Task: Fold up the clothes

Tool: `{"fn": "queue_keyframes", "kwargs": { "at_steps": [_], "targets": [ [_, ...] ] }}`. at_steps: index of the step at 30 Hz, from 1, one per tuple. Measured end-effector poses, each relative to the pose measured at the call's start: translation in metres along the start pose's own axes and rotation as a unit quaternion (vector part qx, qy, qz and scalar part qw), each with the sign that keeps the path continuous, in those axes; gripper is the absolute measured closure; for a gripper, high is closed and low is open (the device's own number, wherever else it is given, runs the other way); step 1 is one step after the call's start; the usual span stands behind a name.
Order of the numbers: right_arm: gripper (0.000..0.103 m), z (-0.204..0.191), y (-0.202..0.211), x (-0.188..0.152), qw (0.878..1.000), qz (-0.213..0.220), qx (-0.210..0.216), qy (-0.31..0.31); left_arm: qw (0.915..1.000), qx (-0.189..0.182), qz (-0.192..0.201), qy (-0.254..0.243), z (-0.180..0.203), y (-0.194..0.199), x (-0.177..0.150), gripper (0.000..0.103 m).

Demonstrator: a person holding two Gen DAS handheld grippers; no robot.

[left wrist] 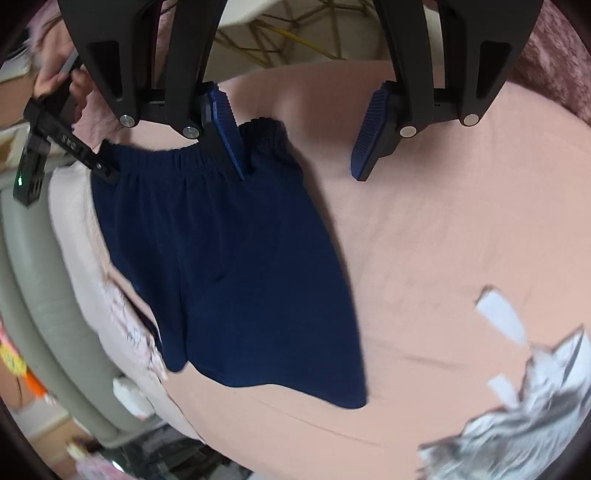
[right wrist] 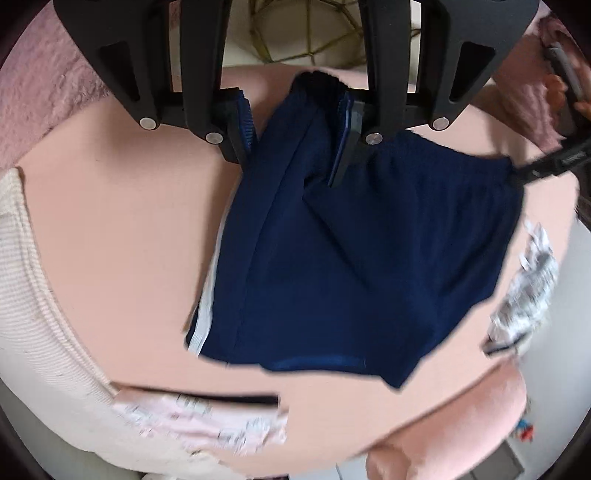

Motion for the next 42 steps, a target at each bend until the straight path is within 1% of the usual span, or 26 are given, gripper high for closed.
{"fn": "queue_keyframes", "kwargs": {
  "at_steps": [1,3,5,6,9,12,14,15,16,18,20,21,23,25,28,32,34,38,41,42],
  "targets": [
    [0.069,0.0,0.0,0.001,1.0,-0.001,-0.008,0.0,0.9999,0.008,-0.004,-0.004,0.002,0.002,0.001,0.048],
    [0.068,0.003,0.006,0.003,1.0,-0.001,-0.021,-0.005,1.0,0.006,-0.002,-0.003,0.005,0.01,0.006,0.048],
    [0.068,0.01,0.019,0.005,1.0,0.006,-0.012,-0.017,1.0,-0.001,0.009,0.001,-0.001,0.019,0.013,0.048],
    [0.068,0.013,0.029,0.009,1.0,0.016,-0.002,-0.022,0.9999,-0.002,0.015,0.0,-0.004,0.024,0.016,0.048],
    [0.067,0.005,0.058,0.027,0.998,0.067,-0.005,-0.002,0.9994,0.0,0.035,-0.008,-0.017,0.028,0.042,0.048],
    [0.064,-0.028,0.081,0.059,0.991,0.124,0.01,0.05,0.9988,0.027,0.04,-0.007,-0.036,0.016,0.079,0.048],
    [0.064,-0.062,0.075,0.079,0.988,0.12,0.032,0.089,0.9986,0.045,0.027,0.0,-0.049,0.0,0.101,0.048],
    [0.064,-0.079,0.066,0.087,0.987,0.113,0.039,0.107,0.9986,0.046,0.024,0.005,-0.056,-0.007,0.108,0.048],
    [0.064,-0.097,0.055,0.095,0.986,0.103,0.046,0.123,0.9986,0.047,0.022,0.01,-0.061,-0.012,0.114,0.048],
    [0.064,-0.129,0.019,0.107,0.985,0.065,0.056,0.149,0.9986,0.043,0.027,0.014,-0.066,-0.013,0.113,0.048],
    [0.064,-0.139,-0.009,0.106,0.983,0.039,0.053,0.171,0.9986,0.038,0.032,0.018,-0.07,-0.013,0.111,0.048],
    [0.064,-0.149,-0.027,0.107,0.981,0.028,0.044,0.184,0.9986,0.032,0.036,0.022,-0.074,-0.012,0.108,0.048],
    [0.065,-0.161,-0.059,0.104,0.979,0.007,0.01,0.203,0.9985,0.021,0.042,0.027,-0.08,-0.009,0.105,0.048],
    [0.066,-0.155,-0.078,0.104,0.98,-0.001,-0.012,0.198,0.9983,0.009,0.049,0.031,-0.085,-0.004,0.103,0.048],
    [0.066,-0.13,-0.084,0.107,0.985,0.0,-0.024,0.171,0.997,0.003,0.068,0.035,-0.073,0.032,0.102,0.047],
    [0.066,-0.094,-0.08,0.114,0.991,-0.001,-0.022,0.131,0.9969,-0.004,0.071,0.033,-0.058,0.008,0.121,0.047],
    [0.066,-0.079,-0.069,0.118,0.995,0.01,-0.01,0.098,0.9973,-0.003,0.068,0.027,-0.055,0.003,0.123,0.047],
    [0.066,-0.072,-0.044,0.125,0.995,0.044,0.035,0.085,0.9977,-0.001,0.066,0.014,-0.047,-0.005,0.129,0.047],
    [0.065,-0.081,-0.041,0.139,0.992,0.075,0.007,0.103,0.9976,-0.002,0.069,0.003,-0.038,-0.016,0.143,0.047],
    [0.065,-0.084,-0.041,0.142,0.991,0.076,0.015,0.105,0.9977,0.001,0.068,-0.002,-0.036,-0.021,0.147,0.047]
  ]
}}
Point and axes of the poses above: each gripper's, at about its wrist camera, not at the fingertips, and y roughly against the way its jaws point, z to its right, x to its top, the point moved 1 cm from there along -y, roughly the way its jaws point, and after that the axes turned 10 degrees about -y, right-handed, at the moved point
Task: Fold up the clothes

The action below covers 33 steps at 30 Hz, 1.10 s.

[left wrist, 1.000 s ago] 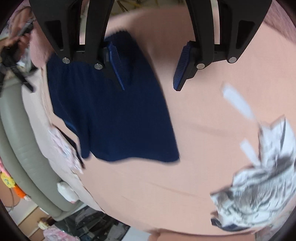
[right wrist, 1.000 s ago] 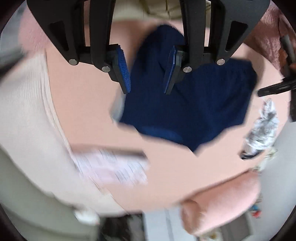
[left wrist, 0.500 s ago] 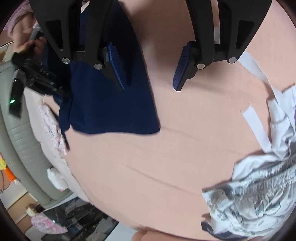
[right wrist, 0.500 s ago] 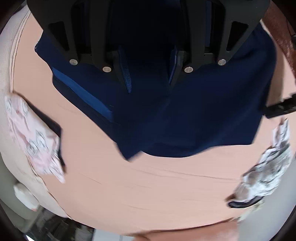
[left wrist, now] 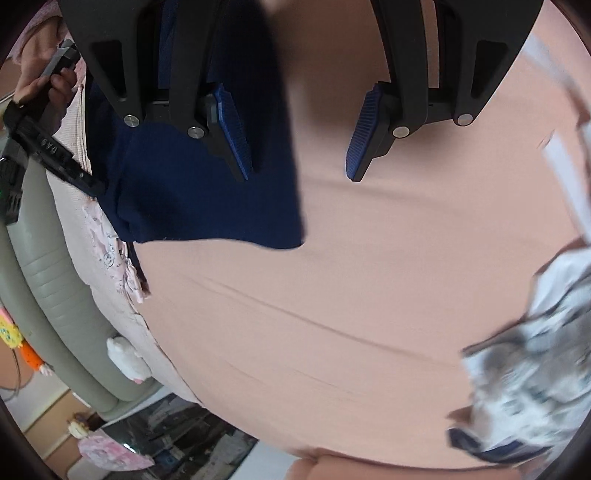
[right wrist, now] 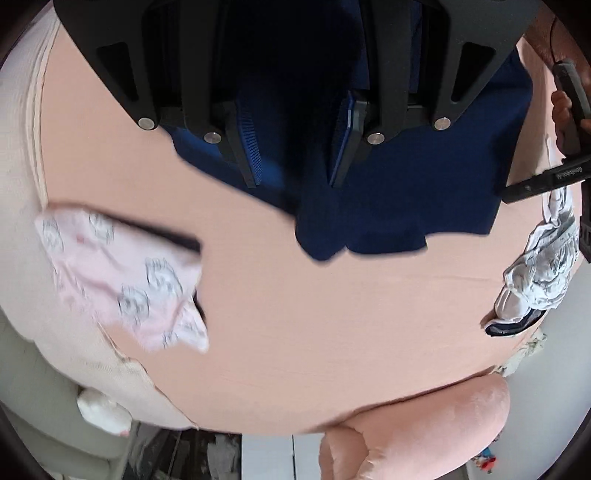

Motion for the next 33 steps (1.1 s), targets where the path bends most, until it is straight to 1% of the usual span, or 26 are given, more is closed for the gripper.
{"fn": "queue_keyframes", "kwargs": {
  "at_steps": [1,2,3,4,5,6,7,8,10,12,14,15,17,18,20,21,22,23,24,25,26,27,29,30,32,33],
  "targets": [
    [0.063,-0.003,-0.002,0.004,1.0,0.0,0.008,0.002,1.0,0.004,0.0,-0.005,0.003,-0.004,0.002,0.046],
    [0.05,-0.008,-0.009,0.006,1.0,-0.007,0.016,0.007,0.9999,0.01,0.006,-0.012,0.006,-0.005,0.002,0.044],
    [0.04,-0.012,-0.016,0.008,1.0,-0.016,0.02,0.013,0.9996,0.01,0.011,-0.023,0.01,-0.003,0.001,0.044],
    [0.04,-0.016,-0.029,0.006,0.999,-0.032,0.01,0.022,0.9994,-0.007,0.009,-0.033,0.015,-0.004,0.0,0.048],
    [0.051,-0.019,-0.044,0.004,0.998,-0.052,-0.007,0.028,0.9989,-0.023,0.007,-0.041,0.02,-0.006,0.0,0.057],
    [0.078,-0.021,-0.052,0.001,0.997,-0.069,-0.011,0.027,0.9983,-0.034,0.004,-0.047,0.026,-0.007,-0.002,0.078],
    [0.081,-0.023,-0.054,-0.001,0.997,-0.075,0.001,0.022,0.9977,-0.034,-0.001,-0.059,0.031,-0.006,-0.003,0.091],
    [0.084,-0.025,-0.053,-0.003,0.997,-0.076,0.013,0.019,0.9975,-0.024,0.001,-0.066,0.033,-0.003,-0.004,0.092],
    [0.086,-0.037,-0.036,-0.007,0.997,-0.058,0.042,0.04,0.997,0.0,0.017,-0.076,0.034,0.016,-0.006,0.093],
    [0.086,-0.047,-0.017,-0.009,0.995,-0.04,0.075,0.058,0.9961,0.003,0.035,-0.081,0.033,0.039,-0.006,0.093],
    [0.085,-0.051,0.004,-0.007,0.993,-0.015,0.101,0.066,0.9936,0.009,0.051,-0.1,0.039,0.059,-0.007,0.093],
    [0.081,-0.047,0.009,-0.003,0.993,-0.006,0.101,0.062,0.9924,0.009,0.053,-0.111,0.042,0.066,-0.008,0.093],
    [0.069,-0.027,0.001,0.003,0.997,-0.006,0.069,0.047,0.9907,-0.01,0.043,-0.129,0.05,0.064,-0.012,0.093],
    [0.067,-0.013,-0.009,0.003,0.999,-0.022,0.031,0.037,0.9909,-0.001,0.032,-0.13,0.05,0.057,-0.013,0.092],
    [0.067,0.015,-0.041,0.0,0.996,-0.081,-0.044,0.012,0.9908,0.016,0.011,-0.134,0.05,0.043,-0.014,0.091],
    [0.065,0.027,-0.048,-0.002,0.995,-0.095,-0.042,-0.002,0.9905,0.024,0.0,-0.135,0.05,0.036,-0.015,0.091],
    [0.064,0.036,-0.046,-0.003,0.996,-0.089,-0.026,-0.013,0.9907,0.03,-0.008,-0.133,0.049,0.031,-0.015,0.091],
    [0.06,0.037,-0.042,-0.002,0.996,-0.081,-0.03,-0.012,0.993,0.027,-0.005,-0.115,0.042,0.03,-0.012,0.09],
    [0.058,0.038,-0.038,-0.002,0.997,-0.073,-0.036,-0.007,0.995,0.024,-0.002,-0.097,0.035,0.028,-0.009,0.081],
    [0.058,0.036,-0.035,-0.002,0.997,-0.063,-0.046,0.008,0.9966,0.019,0.002,-0.08,0.028,0.027,-0.006,0.056],
    [0.058,0.034,-0.032,-0.002,0.997,-0.054,-0.053,0.021,0.9978,0.007,0.008,-0.065,0.023,0.024,-0.003,0.044],
    [0.058,0.034,-0.029,-0.001,0.997,-0.047,-0.05,0.022,0.9986,-0.004,0.013,-0.051,0.017,0.02,-0.001,0.037],
    [0.058,0.033,-0.025,0.002,0.998,-0.033,-0.041,0.018,0.999,-0.024,0.007,-0.037,0.011,0.007,0.003,0.037],
    [0.058,0.03,-0.024,0.006,0.999,-0.023,-0.036,0.008,0.9989,-0.024,0.004,-0.039,0.011,0.001,0.004,0.037],
    [0.058,0.034,-0.018,0.011,1.0,-0.011,-0.024,-0.008,0.9983,-0.023,0.006,-0.054,0.018,-0.007,0.006,0.037],
    [0.058,0.035,-0.02,0.012,1.0,-0.019,-0.02,-0.01,0.9976,-0.023,0.009,-0.065,0.024,-0.009,0.008,0.037]
  ]
}}
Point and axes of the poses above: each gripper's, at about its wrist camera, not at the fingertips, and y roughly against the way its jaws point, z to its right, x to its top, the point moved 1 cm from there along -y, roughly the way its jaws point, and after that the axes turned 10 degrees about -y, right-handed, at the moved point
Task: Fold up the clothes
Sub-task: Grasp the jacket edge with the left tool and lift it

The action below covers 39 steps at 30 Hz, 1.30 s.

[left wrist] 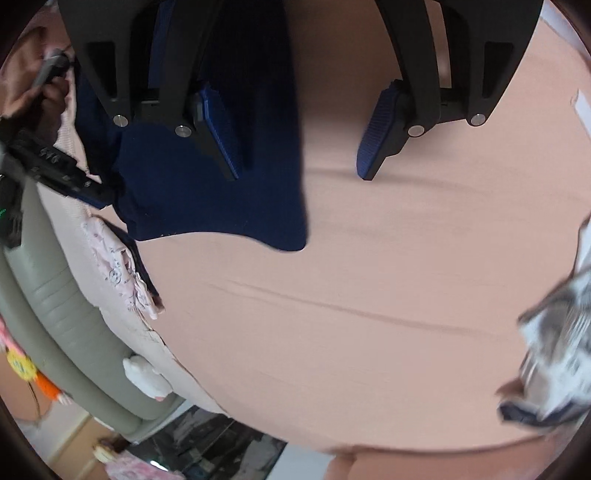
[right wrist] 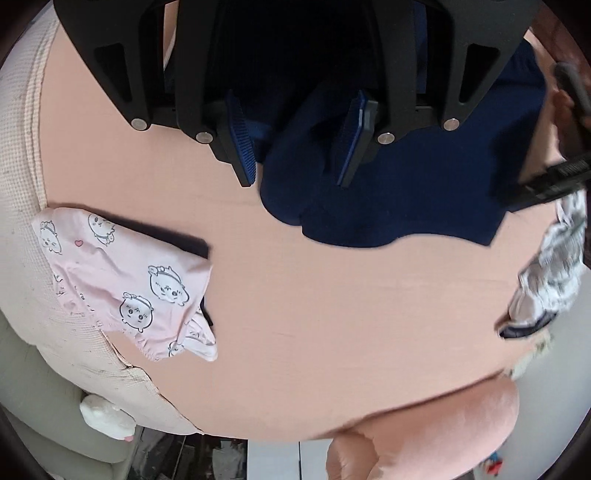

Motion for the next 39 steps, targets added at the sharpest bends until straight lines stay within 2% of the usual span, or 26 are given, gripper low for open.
{"fn": "queue_keyframes", "kwargs": {
  "at_steps": [1,2,3,4,6,10,12,16,19,21,24,26,27,28,30,32,38,39],
  "targets": [
    [0.058,0.0,-0.006,-0.002,1.0,-0.017,0.0,0.003,1.0,-0.004,0.002,-0.008,0.005,-0.003,0.001,0.044],
    [0.058,-0.011,-0.019,-0.008,0.999,-0.037,-0.003,0.012,0.9997,-0.024,0.004,-0.007,0.009,-0.005,0.001,0.056],
    [0.058,-0.02,-0.029,-0.012,0.998,-0.051,-0.006,0.02,0.9992,-0.039,0.004,-0.005,0.012,-0.007,0.0,0.084],
    [0.058,-0.021,-0.029,-0.013,0.999,-0.047,-0.008,0.022,0.9993,-0.038,0.002,-0.003,0.013,-0.008,-0.003,0.096],
    [0.058,-0.024,-0.03,-0.014,0.999,-0.04,-0.008,0.025,0.9994,-0.033,-0.001,0.002,0.014,-0.006,-0.007,0.097],
    [0.058,-0.035,-0.01,-0.007,0.999,-0.02,0.041,0.013,0.9988,0.016,0.038,0.027,-0.002,0.045,-0.005,0.099],
    [0.058,-0.049,0.001,-0.006,0.998,-0.008,0.053,0.034,0.9975,0.042,0.046,0.033,-0.012,0.068,-0.005,0.099],
    [0.059,-0.064,0.007,-0.011,0.996,-0.012,0.042,0.074,0.9935,0.086,0.051,0.054,-0.038,0.108,-0.02,0.099],
    [0.061,-0.059,-0.012,-0.016,0.995,-0.025,-0.037,0.088,0.9934,0.065,0.031,0.089,-0.05,0.094,-0.029,0.098],
    [0.061,-0.037,-0.016,-0.015,0.997,-0.036,-0.045,0.053,0.9939,0.046,0.019,0.098,-0.047,0.077,-0.031,0.098],
    [0.06,-0.008,-0.008,-0.014,0.999,-0.032,-0.028,0.009,0.9963,0.031,0.011,0.08,-0.037,0.055,-0.027,0.094],
    [0.06,0.002,-0.003,-0.013,0.999,-0.032,-0.005,-0.002,0.997,0.01,0.015,0.075,-0.03,0.042,-0.022,0.078],
    [0.06,0.004,-0.003,-0.013,0.999,-0.036,-0.001,-0.002,0.9968,-0.006,0.022,0.077,-0.026,0.037,-0.018,0.054],
    [0.06,0.006,-0.005,-0.013,0.999,-0.039,-0.009,0.002,0.9954,-0.03,0.034,0.085,-0.024,0.031,-0.015,0.041],
    [0.059,0.009,-0.009,-0.013,0.999,-0.044,-0.024,0.009,0.9926,-0.053,0.04,0.102,-0.024,0.019,-0.014,0.041],
    [0.054,0.012,-0.012,-0.014,0.998,-0.05,-0.04,0.017,0.9922,-0.057,0.029,0.108,-0.022,0.006,-0.015,0.041],
    [0.054,0.018,-0.001,-0.016,0.999,-0.032,-0.035,0.007,0.996,-0.071,0.022,0.05,0.011,-0.006,-0.012,0.041],
    [0.054,0.017,0.003,-0.016,0.999,-0.025,-0.033,0.006,0.9977,-0.057,0.012,0.034,0.019,-0.009,-0.014,0.05]
  ]
}}
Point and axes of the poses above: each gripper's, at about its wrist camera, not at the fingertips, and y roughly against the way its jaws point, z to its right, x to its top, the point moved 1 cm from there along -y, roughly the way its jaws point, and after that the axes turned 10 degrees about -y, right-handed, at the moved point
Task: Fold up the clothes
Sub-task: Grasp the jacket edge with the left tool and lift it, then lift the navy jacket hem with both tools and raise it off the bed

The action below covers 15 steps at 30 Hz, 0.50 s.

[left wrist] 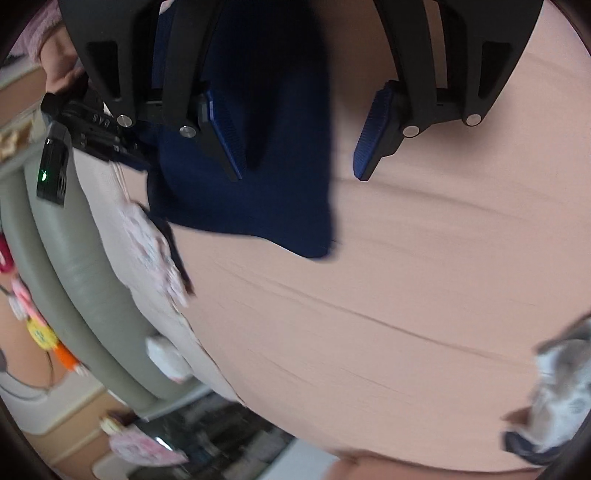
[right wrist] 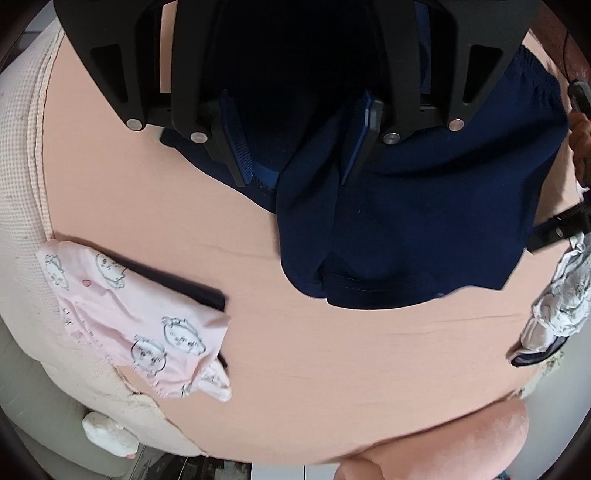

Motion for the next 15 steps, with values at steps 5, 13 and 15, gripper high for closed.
{"fn": "queue_keyframes", "kwargs": {
  "at_steps": [5,13,15],
  "targets": [
    [0.054,-0.002,0.022,0.003,0.999,0.024,0.018,-0.022,0.9986,0.041,-0.021,0.025,0.01,0.002,-0.002,0.097],
    [0.054,-0.003,0.065,-0.046,0.998,0.048,0.034,-0.038,0.9913,0.117,-0.011,0.059,-0.01,0.065,-0.017,0.094],
    [0.054,0.004,0.076,-0.06,0.997,0.047,0.035,-0.044,0.9904,0.097,-0.023,0.096,-0.017,0.074,-0.033,0.077]
  ]
}}
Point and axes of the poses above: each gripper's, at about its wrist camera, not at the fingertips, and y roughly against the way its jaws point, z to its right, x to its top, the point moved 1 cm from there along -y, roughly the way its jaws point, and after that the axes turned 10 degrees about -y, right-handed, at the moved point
